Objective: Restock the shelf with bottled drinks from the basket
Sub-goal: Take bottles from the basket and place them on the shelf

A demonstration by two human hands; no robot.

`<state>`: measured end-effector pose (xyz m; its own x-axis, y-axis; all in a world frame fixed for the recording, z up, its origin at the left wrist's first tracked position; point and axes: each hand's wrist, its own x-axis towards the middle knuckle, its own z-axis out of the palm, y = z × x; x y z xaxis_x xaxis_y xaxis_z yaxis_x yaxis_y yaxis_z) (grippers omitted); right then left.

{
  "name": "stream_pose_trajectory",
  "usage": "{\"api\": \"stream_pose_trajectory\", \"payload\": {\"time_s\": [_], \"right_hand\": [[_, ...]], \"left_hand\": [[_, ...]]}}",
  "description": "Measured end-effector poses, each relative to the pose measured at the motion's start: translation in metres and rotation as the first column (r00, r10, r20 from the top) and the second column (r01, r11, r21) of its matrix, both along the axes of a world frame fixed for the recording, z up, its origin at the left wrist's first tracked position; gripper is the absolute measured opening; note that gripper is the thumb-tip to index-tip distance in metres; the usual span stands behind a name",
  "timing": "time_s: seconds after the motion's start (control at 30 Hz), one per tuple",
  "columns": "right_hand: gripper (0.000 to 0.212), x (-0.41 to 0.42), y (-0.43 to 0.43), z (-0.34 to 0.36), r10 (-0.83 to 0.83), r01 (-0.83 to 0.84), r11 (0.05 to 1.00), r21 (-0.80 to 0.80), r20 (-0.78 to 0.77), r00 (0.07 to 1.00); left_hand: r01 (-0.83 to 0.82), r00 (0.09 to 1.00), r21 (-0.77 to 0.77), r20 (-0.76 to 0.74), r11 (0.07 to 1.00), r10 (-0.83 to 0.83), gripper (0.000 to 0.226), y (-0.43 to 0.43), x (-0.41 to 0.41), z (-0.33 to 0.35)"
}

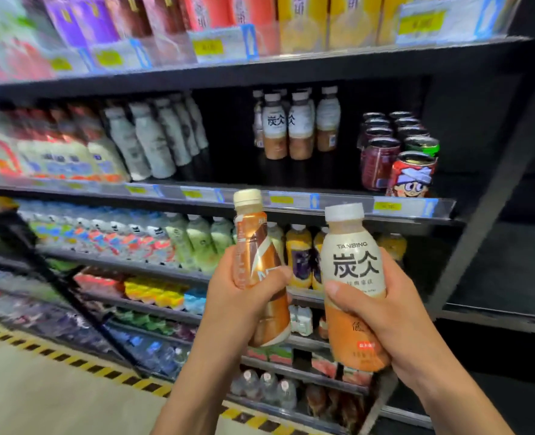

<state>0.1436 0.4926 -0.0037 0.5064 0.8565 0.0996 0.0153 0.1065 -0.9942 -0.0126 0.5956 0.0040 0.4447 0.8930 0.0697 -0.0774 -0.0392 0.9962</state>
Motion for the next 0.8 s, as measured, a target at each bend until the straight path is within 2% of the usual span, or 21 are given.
{"api": "stream_pose_trajectory", "payload": {"time_s": [0.23, 0.37, 0.5, 0.6, 0.67, 0.73, 0.8], "right_hand": [[0.059, -0.015, 0.06, 0.017, -0.049, 0.05, 0.999, -0.015, 0.026, 0.998], [0.043, -0.001, 0.099, 0.035, -0.042, 0.042, 0.999, -0.01, -0.033, 0.999], [0.041, 0.02, 0.144, 0.055, -0.033, 0.033, 0.999, 0.002, -0.033, 0.999], [0.021, 0.037, 0.179, 0.064, -0.07, 0.071, 0.997, 0.007, -0.083, 0.994], [0.015, 0.05, 0.2, 0.065, -0.096, 0.095, 0.995, -0.01, -0.106, 0.99], [0.02, 0.063, 0.22, 0.066, -0.134, 0.131, 0.991, -0.036, -0.132, 0.982], [0.026, 0.077, 0.239, 0.066, -0.217, 0.206, 0.975, -0.086, -0.154, 0.964]], "left_hand": [[0.024, 0.999, -0.033, 0.048, 0.999, -0.022, 0.038, 0.077, -0.01, 0.018], [0.075, 0.994, -0.035, 0.086, 0.997, -0.072, 0.039, 0.131, 0.006, 0.037], [0.133, 0.989, -0.042, 0.068, 0.99, -0.13, 0.04, 0.199, 0.032, 0.052], [0.156, 0.988, -0.046, 0.012, 0.987, -0.156, 0.057, 0.251, 0.052, 0.059], [0.174, 0.985, -0.106, 0.002, 0.979, -0.175, 0.072, 0.28, 0.065, 0.06], [0.186, 0.982, -0.165, 0.009, 0.969, -0.187, 0.059, 0.306, 0.08, 0.061], [0.193, 0.981, -0.171, 0.02, 0.966, -0.192, 0.032, 0.33, 0.097, 0.062]]}}
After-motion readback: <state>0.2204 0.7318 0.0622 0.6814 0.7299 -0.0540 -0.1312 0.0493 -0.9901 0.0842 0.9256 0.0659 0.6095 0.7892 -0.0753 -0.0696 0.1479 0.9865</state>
